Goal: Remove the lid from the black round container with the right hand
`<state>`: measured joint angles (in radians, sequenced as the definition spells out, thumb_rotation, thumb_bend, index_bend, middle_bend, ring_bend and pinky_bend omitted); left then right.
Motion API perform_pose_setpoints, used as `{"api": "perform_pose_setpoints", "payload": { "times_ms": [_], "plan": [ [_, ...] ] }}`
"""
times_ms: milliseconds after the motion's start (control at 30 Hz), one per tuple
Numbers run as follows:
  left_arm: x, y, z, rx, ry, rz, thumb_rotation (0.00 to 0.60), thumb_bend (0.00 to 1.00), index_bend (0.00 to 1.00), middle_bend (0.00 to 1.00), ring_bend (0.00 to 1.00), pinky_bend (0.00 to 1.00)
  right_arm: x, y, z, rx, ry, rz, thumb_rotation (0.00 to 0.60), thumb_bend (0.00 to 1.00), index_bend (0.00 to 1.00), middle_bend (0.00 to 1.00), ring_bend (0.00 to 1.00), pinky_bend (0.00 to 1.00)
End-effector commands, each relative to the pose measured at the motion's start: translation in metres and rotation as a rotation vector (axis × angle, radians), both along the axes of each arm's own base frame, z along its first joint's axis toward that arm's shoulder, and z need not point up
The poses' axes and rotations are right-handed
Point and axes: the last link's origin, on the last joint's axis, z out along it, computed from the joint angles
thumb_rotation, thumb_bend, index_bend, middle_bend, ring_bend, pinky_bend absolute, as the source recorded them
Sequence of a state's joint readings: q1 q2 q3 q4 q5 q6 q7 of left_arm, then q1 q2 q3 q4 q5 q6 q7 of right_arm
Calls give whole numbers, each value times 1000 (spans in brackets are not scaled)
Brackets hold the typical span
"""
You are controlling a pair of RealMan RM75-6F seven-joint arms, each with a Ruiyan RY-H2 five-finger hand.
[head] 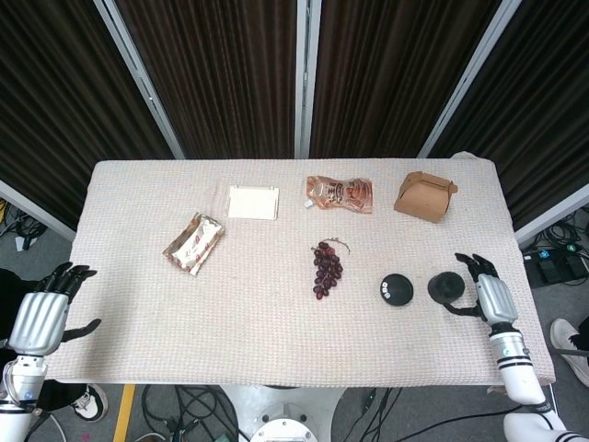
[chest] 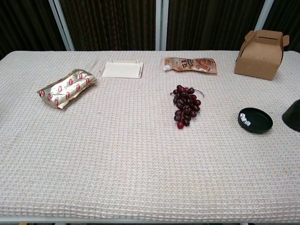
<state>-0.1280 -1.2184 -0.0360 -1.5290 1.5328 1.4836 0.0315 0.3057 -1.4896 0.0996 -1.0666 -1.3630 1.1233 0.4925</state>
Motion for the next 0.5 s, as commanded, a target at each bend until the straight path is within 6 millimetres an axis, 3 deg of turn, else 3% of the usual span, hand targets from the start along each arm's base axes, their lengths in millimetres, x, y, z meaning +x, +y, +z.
{"api": "perform_pose_setpoints", "payload": {
  "times_ms": [33, 300, 500],
  "plan": [
    [1, 0, 0, -1, -1, -2, 600, 36, 239, 194, 125, 279, 5, 1, 14, -38, -17, 28, 600, 0, 76, 115, 0, 0],
    [5, 1, 2, 10, -4, -9, 600, 36, 239, 194, 124, 279, 30, 10, 46, -112, -48, 119, 600, 0, 64, 103, 0, 0],
    [5, 2, 5, 7, 0, -5, 600, 36, 239, 194, 124, 278, 37, 32, 67, -112, 80, 139, 600, 0, 64, 81, 0, 0]
  ]
}}
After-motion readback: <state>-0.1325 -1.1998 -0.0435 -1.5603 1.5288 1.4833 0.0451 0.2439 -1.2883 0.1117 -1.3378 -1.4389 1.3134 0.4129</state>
